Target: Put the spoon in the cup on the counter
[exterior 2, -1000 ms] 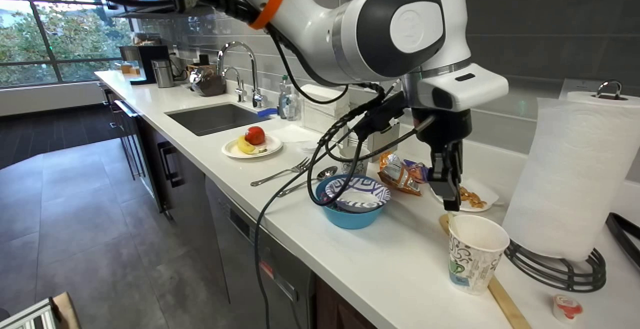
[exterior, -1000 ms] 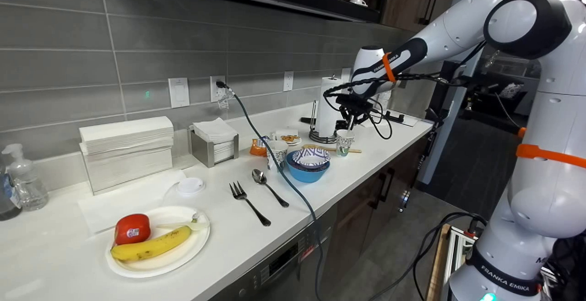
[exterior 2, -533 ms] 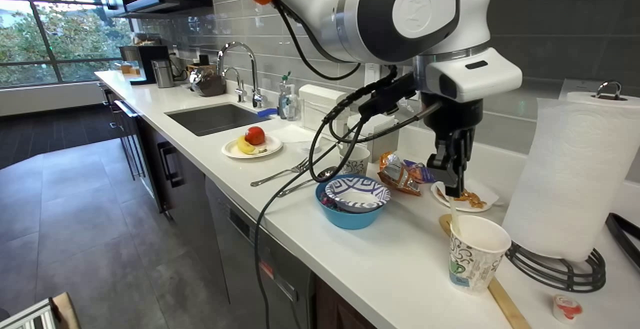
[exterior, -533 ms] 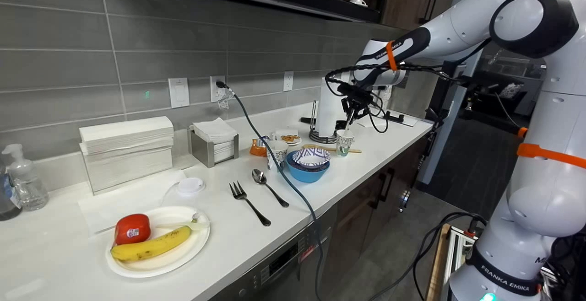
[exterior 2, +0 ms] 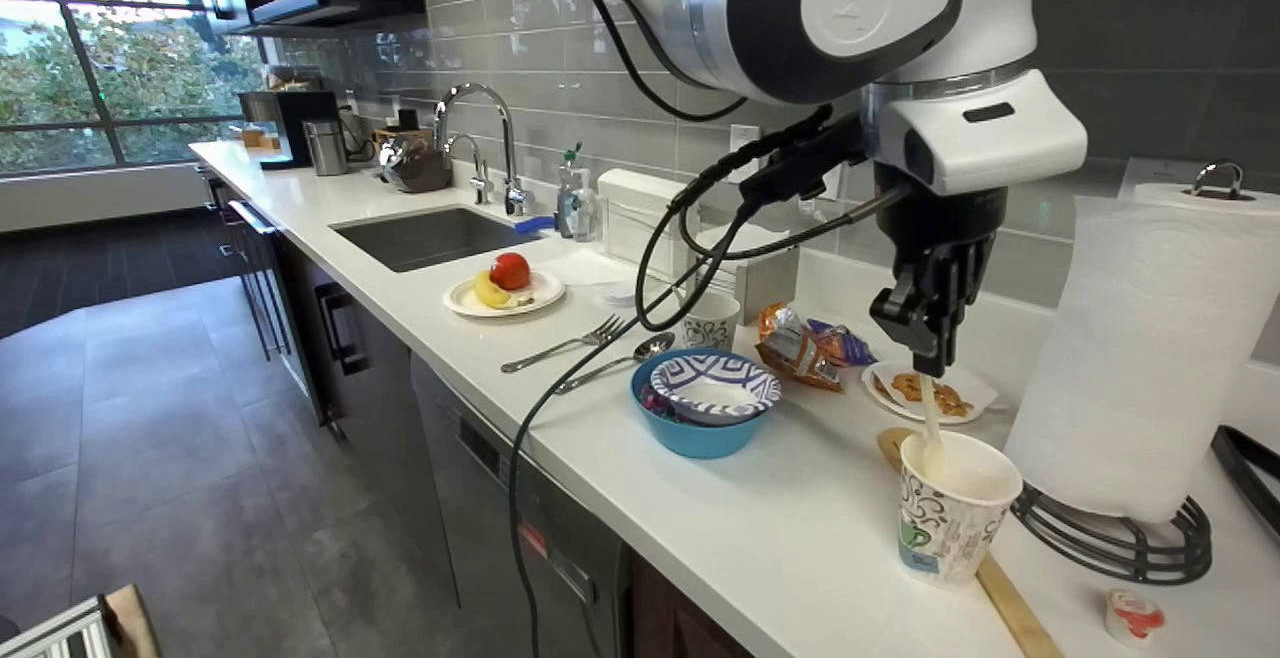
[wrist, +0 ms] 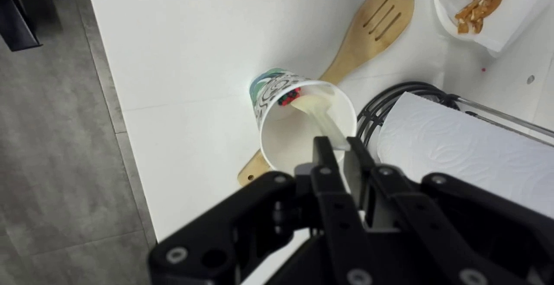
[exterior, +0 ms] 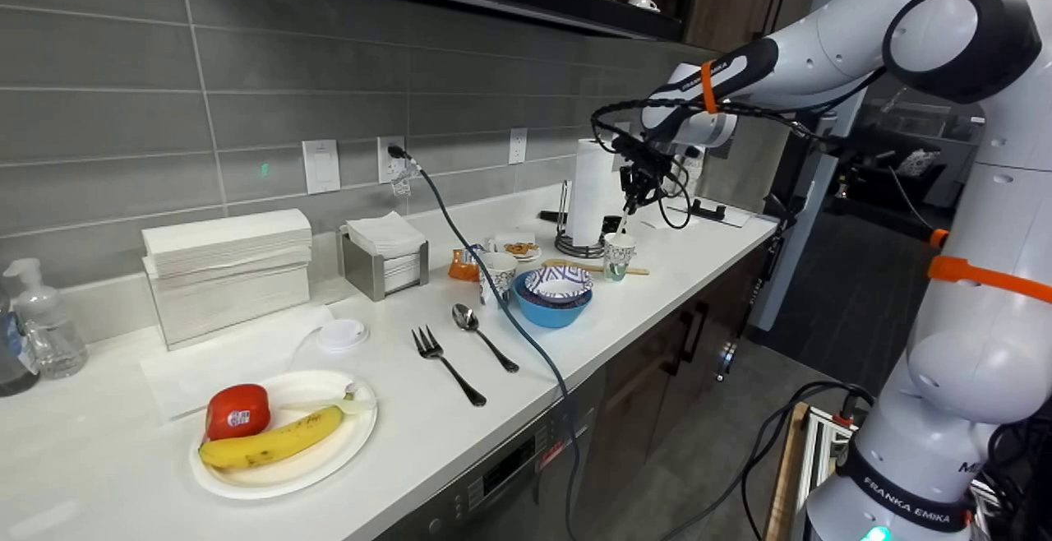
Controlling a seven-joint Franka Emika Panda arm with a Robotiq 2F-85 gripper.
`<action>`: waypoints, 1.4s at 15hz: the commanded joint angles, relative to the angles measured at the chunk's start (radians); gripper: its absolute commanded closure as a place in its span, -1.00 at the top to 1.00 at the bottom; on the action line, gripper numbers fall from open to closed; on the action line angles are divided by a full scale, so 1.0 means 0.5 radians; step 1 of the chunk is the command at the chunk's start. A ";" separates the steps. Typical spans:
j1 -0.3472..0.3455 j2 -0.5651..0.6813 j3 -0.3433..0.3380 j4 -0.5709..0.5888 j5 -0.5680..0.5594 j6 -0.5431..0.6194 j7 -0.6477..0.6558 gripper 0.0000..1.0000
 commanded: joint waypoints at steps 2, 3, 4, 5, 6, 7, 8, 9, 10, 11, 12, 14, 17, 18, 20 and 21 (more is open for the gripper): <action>-0.041 -0.065 0.013 -0.019 0.105 -0.003 0.084 -0.94; -0.046 -0.083 0.012 -0.027 0.112 0.003 0.102 -0.94; -0.049 -0.105 0.010 -0.039 0.104 0.012 0.138 -0.94; -0.053 -0.127 0.010 -0.049 0.104 0.013 0.157 -0.94; -0.057 -0.147 0.011 -0.054 0.100 -0.004 0.184 -0.94; -0.061 -0.164 0.012 -0.061 0.099 0.001 0.206 -0.94; -0.065 -0.188 0.014 -0.074 0.098 0.003 0.213 -0.94; -0.068 -0.210 0.015 -0.088 0.090 0.015 0.224 -0.94; -0.068 -0.240 0.019 -0.114 0.079 0.035 0.244 -0.94; -0.068 -0.280 0.022 -0.145 0.065 0.054 0.255 -0.94; -0.065 -0.313 0.029 -0.177 0.023 0.075 0.271 -0.94; -0.059 -0.398 0.054 -0.274 -0.040 0.141 0.259 -0.94; -0.056 -0.553 0.134 -0.492 -0.221 0.422 0.173 -0.94; -0.058 -0.598 0.168 -0.566 -0.290 0.494 0.137 -0.94; -0.082 -0.661 0.251 -0.711 -0.457 0.691 0.132 -0.94; -0.092 -0.682 0.291 -0.779 -0.519 0.777 0.107 -0.94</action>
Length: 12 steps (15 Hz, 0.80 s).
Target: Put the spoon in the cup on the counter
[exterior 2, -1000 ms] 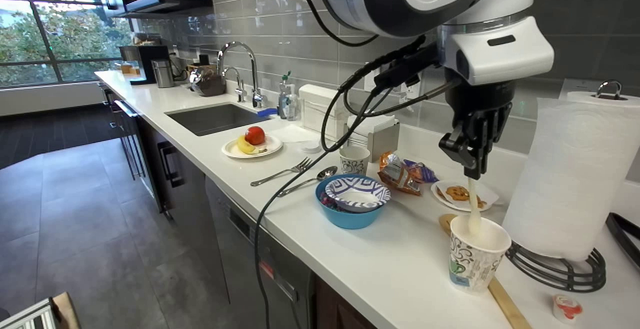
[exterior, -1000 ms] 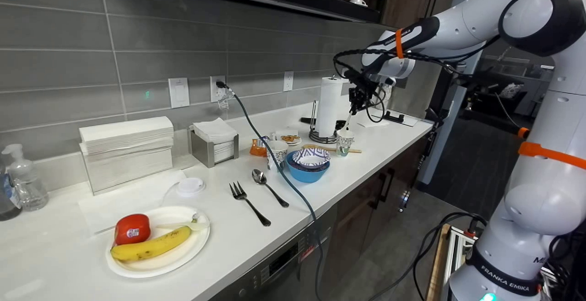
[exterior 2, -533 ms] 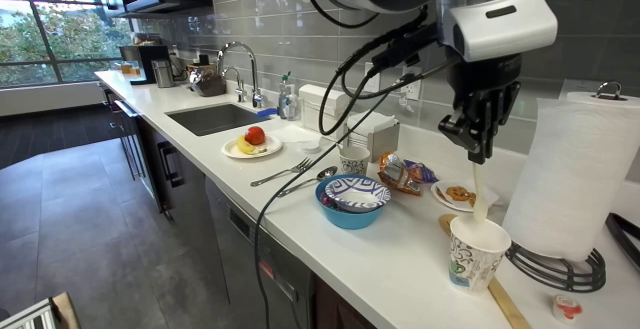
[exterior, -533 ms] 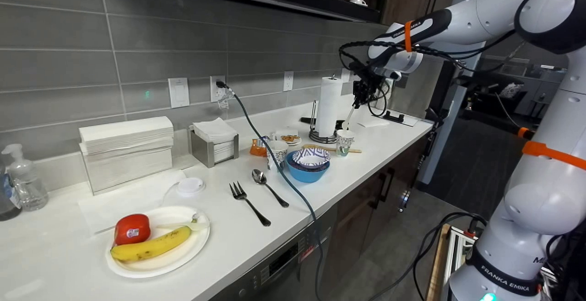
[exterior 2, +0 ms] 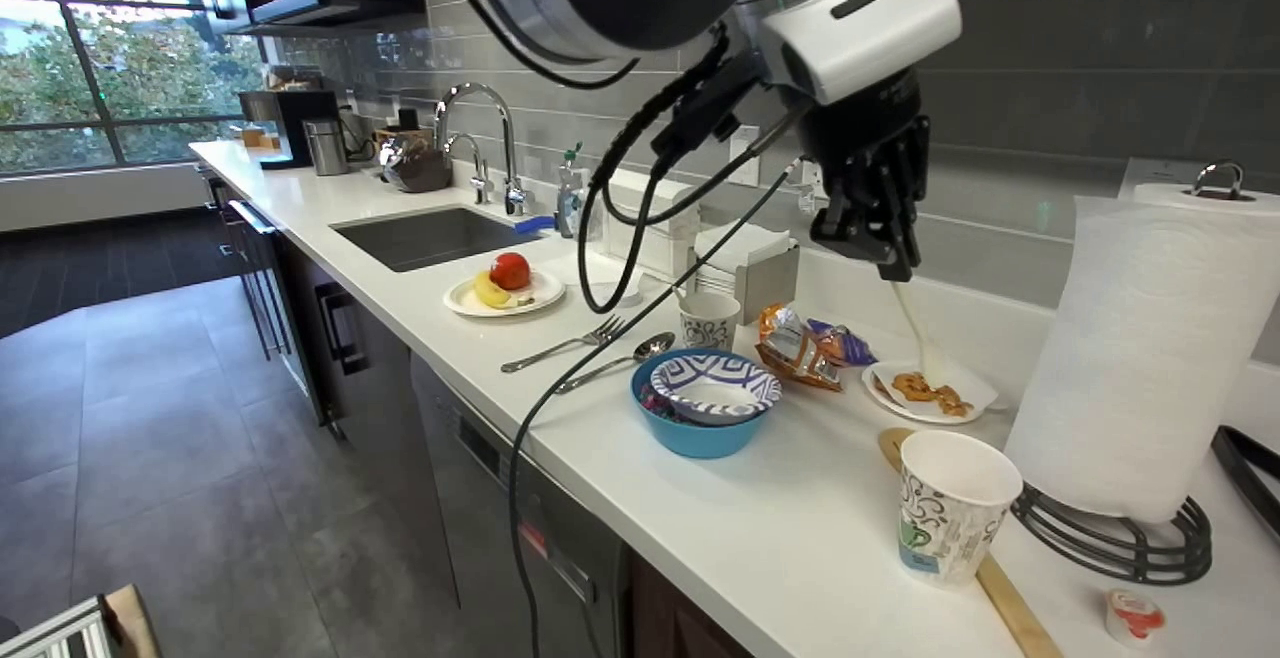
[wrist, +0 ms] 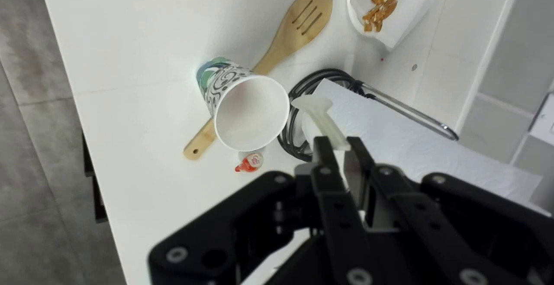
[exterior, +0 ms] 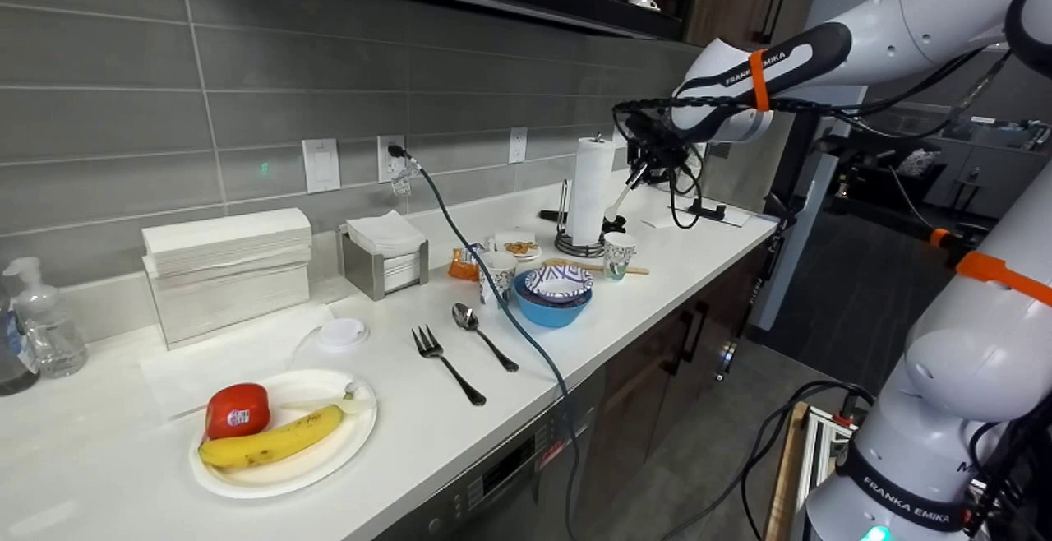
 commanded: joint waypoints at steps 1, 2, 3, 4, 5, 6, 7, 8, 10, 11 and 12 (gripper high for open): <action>-0.065 -0.155 0.156 -0.327 -0.270 0.329 -0.048 -0.94; -0.043 -0.155 0.156 -0.386 -0.389 0.412 -0.027 -0.94; -0.076 -0.146 0.197 -0.434 -0.511 0.505 -0.011 -0.94; -0.110 -0.125 0.233 -0.476 -0.642 0.611 0.011 -0.94; -0.166 -0.097 0.282 -0.512 -0.798 0.724 0.050 -0.94; -0.246 -0.085 0.347 -0.549 -0.972 0.825 0.098 -0.94; -0.345 -0.061 0.414 -0.559 -1.137 0.930 0.130 -0.94; -0.459 -0.036 0.484 -0.551 -1.299 1.019 0.150 -0.94; -0.705 -0.024 0.628 -0.516 -1.568 1.167 0.141 -0.94; -0.807 -0.009 0.688 -0.492 -1.629 1.214 0.098 -0.94; -0.895 0.000 0.744 -0.482 -1.652 1.255 0.058 -0.94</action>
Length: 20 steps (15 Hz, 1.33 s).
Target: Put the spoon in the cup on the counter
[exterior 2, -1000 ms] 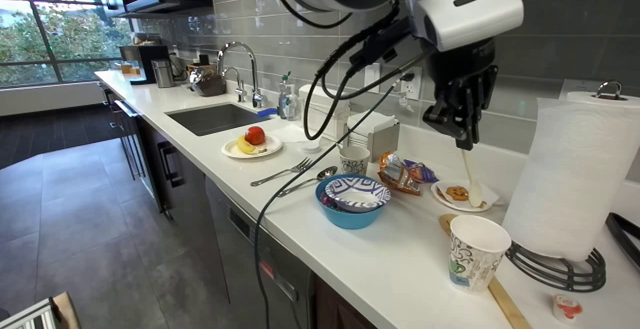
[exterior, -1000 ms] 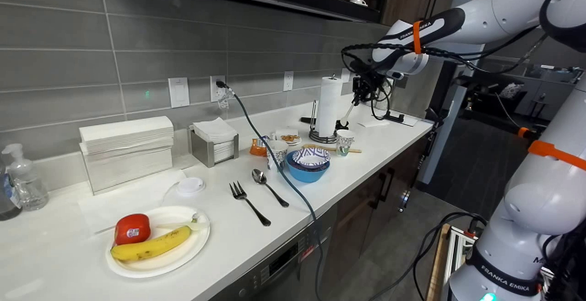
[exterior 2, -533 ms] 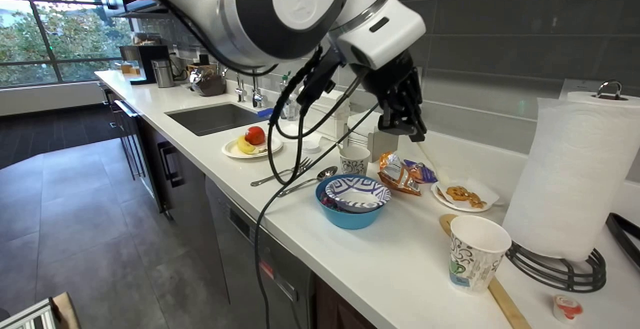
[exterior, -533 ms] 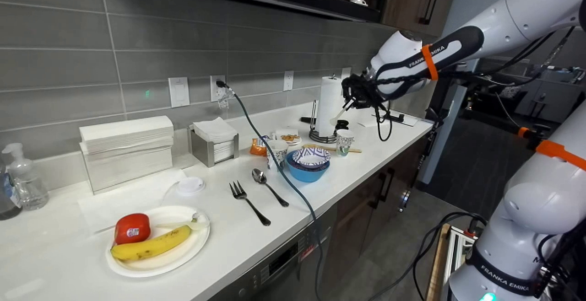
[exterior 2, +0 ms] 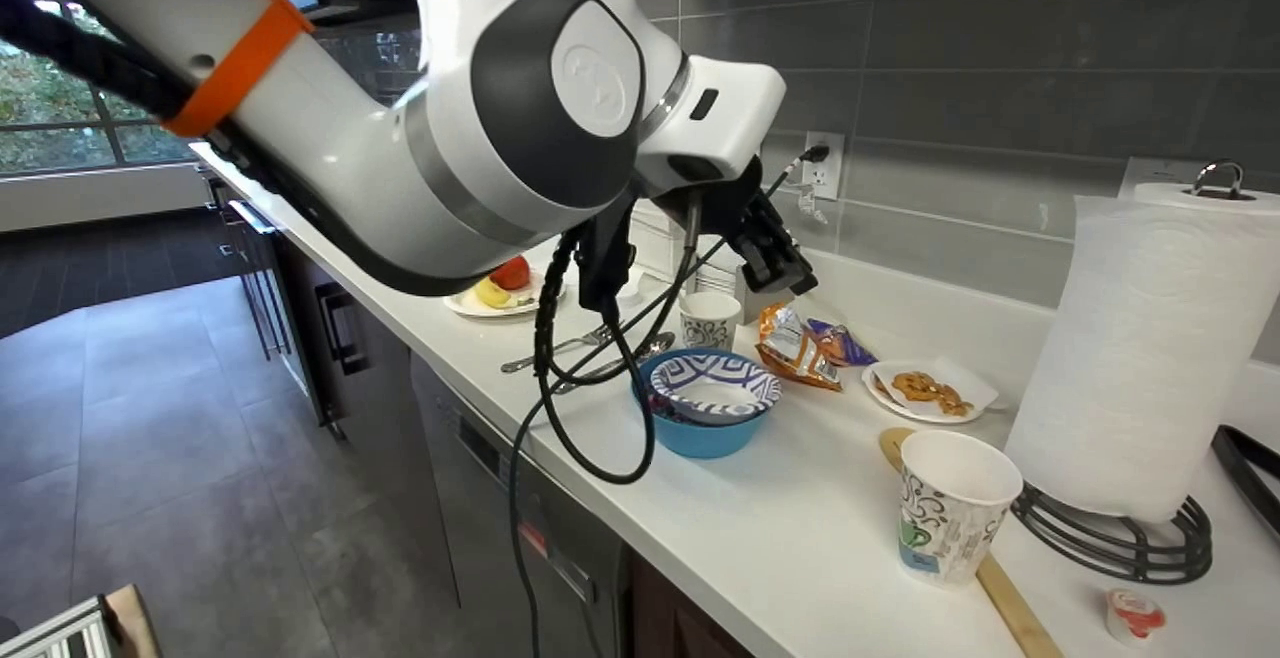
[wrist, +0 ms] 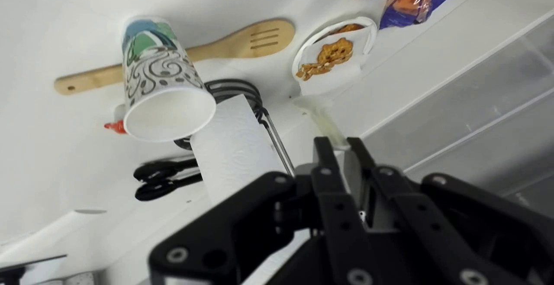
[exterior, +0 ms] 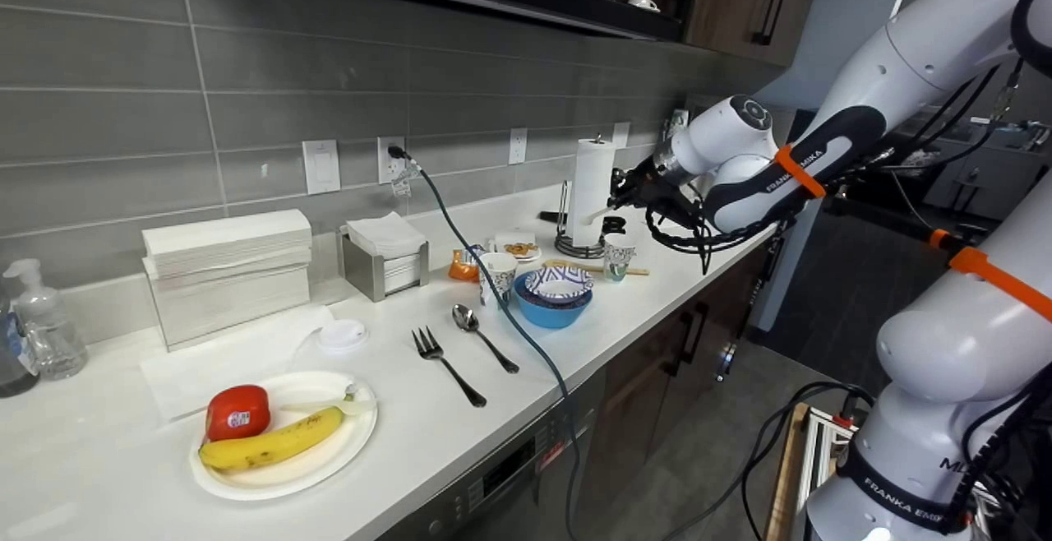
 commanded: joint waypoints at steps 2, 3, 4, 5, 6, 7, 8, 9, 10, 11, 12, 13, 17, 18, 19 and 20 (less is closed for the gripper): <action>-0.436 0.073 0.287 0.069 -0.177 0.150 -0.134 -0.94; -0.495 0.091 0.338 0.066 -0.172 0.132 -0.171 -0.94; -0.548 0.108 0.388 0.061 -0.168 0.104 -0.204 -0.94; -0.583 0.135 0.429 0.053 -0.161 0.081 -0.235 -0.94; -0.615 0.164 0.468 0.053 -0.156 0.057 -0.263 -0.94; -0.635 0.200 0.498 0.053 -0.154 0.035 -0.289 -0.94; -0.661 0.228 0.527 0.055 -0.158 0.015 -0.315 -0.94; -0.674 0.255 0.547 0.056 -0.161 0.002 -0.332 -0.94; -0.682 0.284 0.563 0.060 -0.165 -0.020 -0.345 -0.94; -0.689 0.309 0.572 0.064 -0.170 -0.037 -0.360 -0.94; -0.689 0.332 0.578 0.069 -0.176 -0.055 -0.366 -0.94; -0.685 0.351 0.579 0.072 -0.186 -0.081 -0.368 -0.94; -0.652 0.433 0.562 0.110 -0.243 -0.154 -0.316 -0.94; -0.641 0.458 0.557 0.124 -0.256 -0.161 -0.299 -0.94; -0.634 0.472 0.546 0.141 -0.281 -0.146 -0.279 -0.94; -0.623 0.489 0.536 0.158 -0.300 -0.126 -0.263 -0.94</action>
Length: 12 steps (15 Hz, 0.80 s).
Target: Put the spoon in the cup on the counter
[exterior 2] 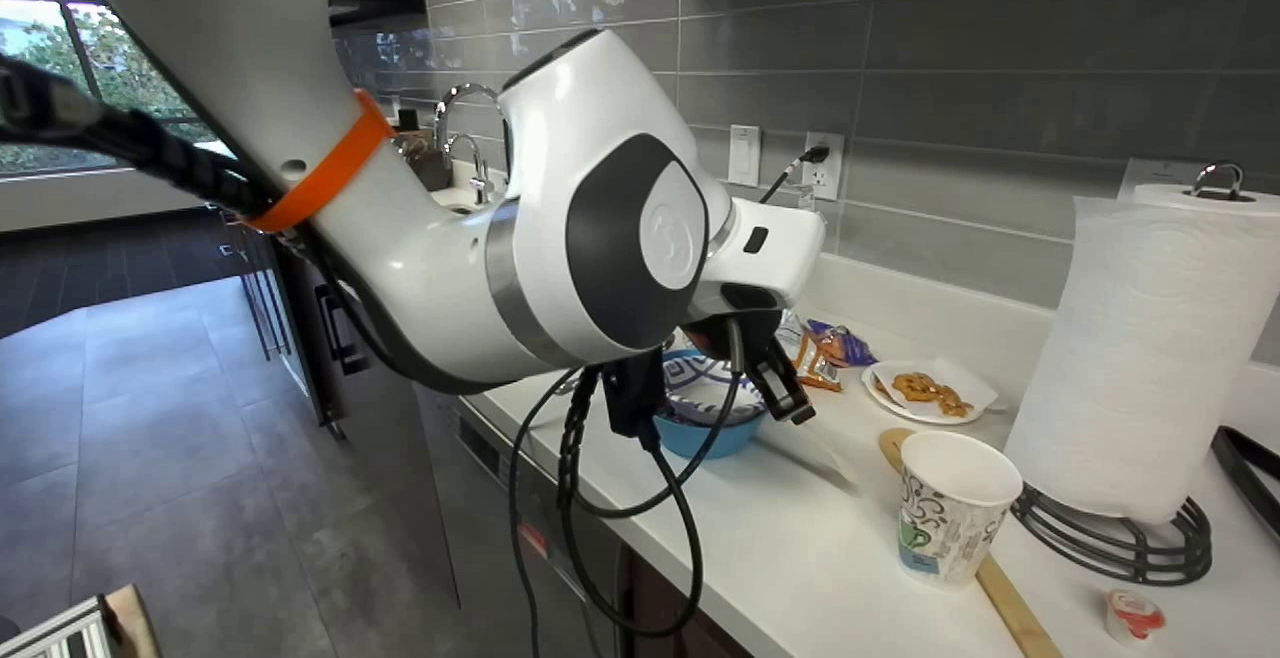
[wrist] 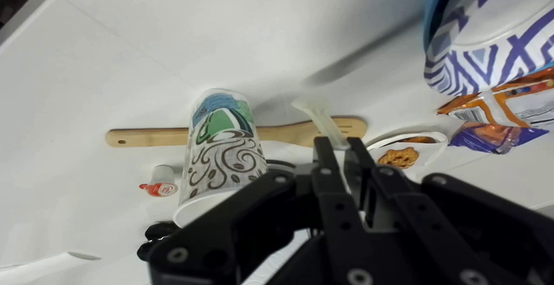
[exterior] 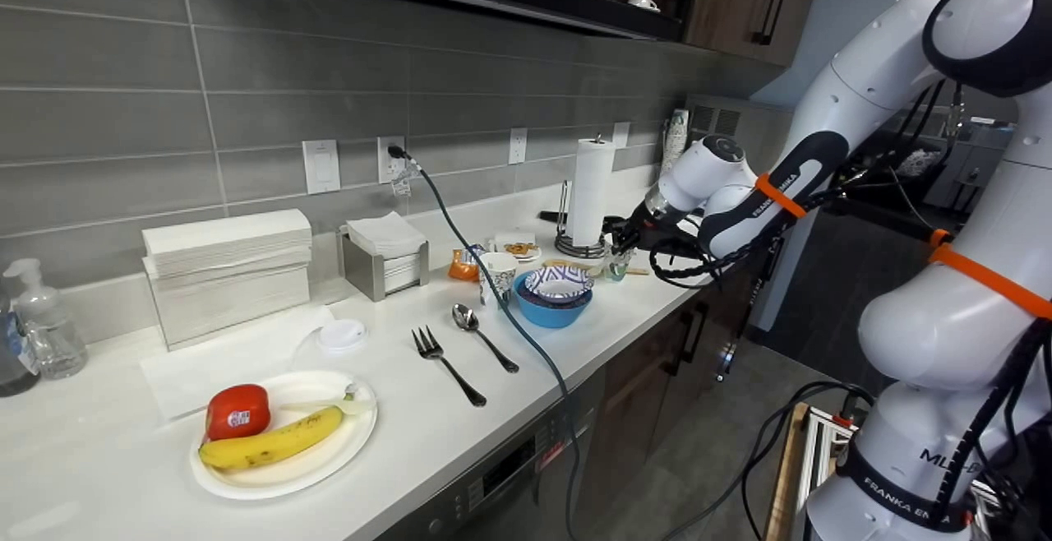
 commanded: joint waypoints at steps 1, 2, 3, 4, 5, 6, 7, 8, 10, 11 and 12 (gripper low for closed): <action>0.037 0.096 -0.025 0.107 -0.135 -0.009 0.125 -0.94; 0.052 0.112 -0.035 0.127 -0.156 -0.002 0.151 -0.94; 0.066 0.126 -0.048 0.152 -0.185 0.011 0.183 -0.94; 0.083 0.138 -0.063 0.179 -0.218 0.011 0.220 -0.94; 0.102 0.154 -0.083 0.211 -0.256 0.005 0.259 -0.94; 0.122 0.175 -0.103 0.241 -0.294 0.004 0.298 -0.94; 0.145 0.202 -0.126 0.273 -0.335 0.007 0.338 -0.94; 0.172 0.225 -0.151 0.303 -0.374 -0.004 0.383 -0.94; 0.236 0.284 -0.212 0.367 -0.464 -0.003 0.476 -0.94; 0.275 0.315 -0.251 0.403 -0.517 0.002 0.527 -0.94; 0.319 0.351 -0.291 0.444 -0.570 -0.001 0.582 -0.94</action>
